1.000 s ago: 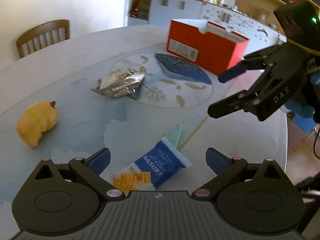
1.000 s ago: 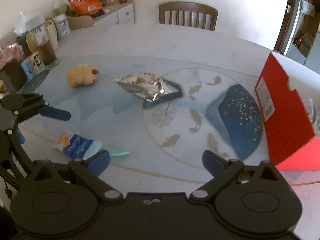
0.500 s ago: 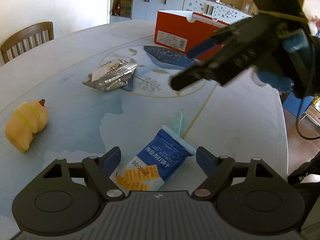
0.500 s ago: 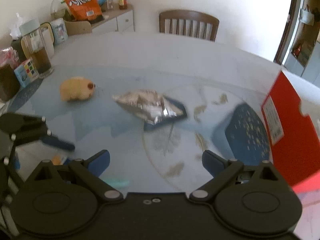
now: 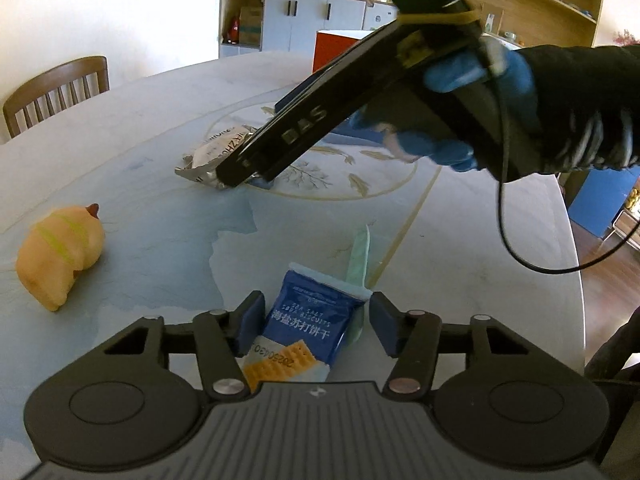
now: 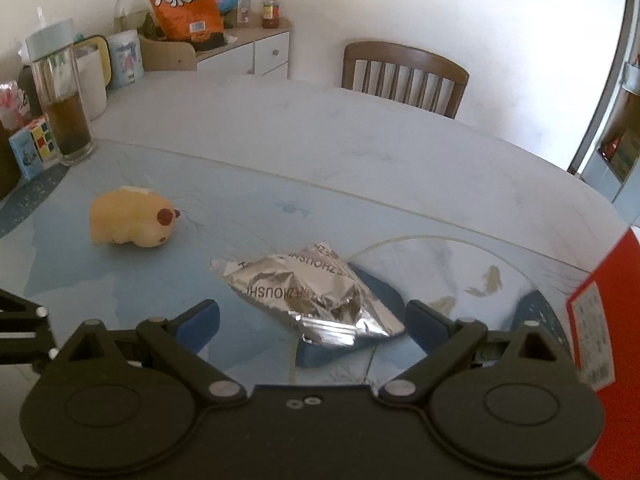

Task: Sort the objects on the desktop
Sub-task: 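Close the left tool on the blue biscuit packet while the right tool grasps the silver foil bag, then carry the biscuit packet and foil bag over the red shoebox with both tools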

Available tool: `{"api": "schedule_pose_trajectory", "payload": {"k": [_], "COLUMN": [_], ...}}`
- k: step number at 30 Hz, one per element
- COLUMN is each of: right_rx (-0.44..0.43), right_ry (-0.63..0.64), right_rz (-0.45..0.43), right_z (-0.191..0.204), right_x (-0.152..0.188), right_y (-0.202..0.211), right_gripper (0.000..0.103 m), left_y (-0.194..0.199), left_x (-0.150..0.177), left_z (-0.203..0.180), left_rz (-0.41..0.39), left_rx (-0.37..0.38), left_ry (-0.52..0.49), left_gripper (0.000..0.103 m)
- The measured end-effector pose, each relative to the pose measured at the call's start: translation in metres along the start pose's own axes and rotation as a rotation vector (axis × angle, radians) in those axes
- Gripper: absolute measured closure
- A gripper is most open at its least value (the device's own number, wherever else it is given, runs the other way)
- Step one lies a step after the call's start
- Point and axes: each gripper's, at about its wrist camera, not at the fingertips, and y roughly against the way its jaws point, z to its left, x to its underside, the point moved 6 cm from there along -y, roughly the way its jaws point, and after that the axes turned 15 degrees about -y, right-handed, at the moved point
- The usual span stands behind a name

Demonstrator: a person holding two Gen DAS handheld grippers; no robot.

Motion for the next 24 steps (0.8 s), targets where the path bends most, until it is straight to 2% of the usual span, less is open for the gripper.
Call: {"api": "schedule_pose_trajectory", "payload": {"k": [4,6,7,8,11,15,19,24], "right_rx": [0.003,0.013,0.021,0.034,0.054,0.081,0.098,0.105], "right_ry": [0.026,0.044,0.050,0.053,0.040,0.011,0.000,-0.016], "right_rz": [0.004,0.013,0.019,0.015,0.016,0.012,0.006,-0.011], "right_z": [0.004,0.006,0.006,0.005,0.002,-0.003,-0.007,-0.013], "right_x": [0.000,0.003,0.004,0.005,0.005,0.005,0.006,0.003], "right_y": [-0.011,-0.017,-0.020,-0.021,-0.022,-0.017,-0.008,0.008], "right_gripper": [0.010,0.020,0.021,0.025,0.046,0.059,0.063,0.064], "left_y": [0.001,0.002,0.003,0.004,0.005,0.007,0.014,0.019], "left_x": [0.002,0.003,0.003,0.003,0.003,0.002,-0.005,-0.017], "left_z": [0.003,0.004,0.004,0.003,0.001,0.005,0.009,0.008], "left_rz": [-0.015,-0.025,-0.028,-0.030,-0.029,-0.024,-0.035,-0.045], "left_rx": [-0.004,0.014,0.017,0.018,0.010,0.002,-0.010,-0.029], "left_ry": [0.014,0.035,0.041,0.046,0.048,0.086,0.125,0.120], "left_gripper": [0.054,0.062,0.063,0.065,0.068,0.068,0.068,0.068]}}
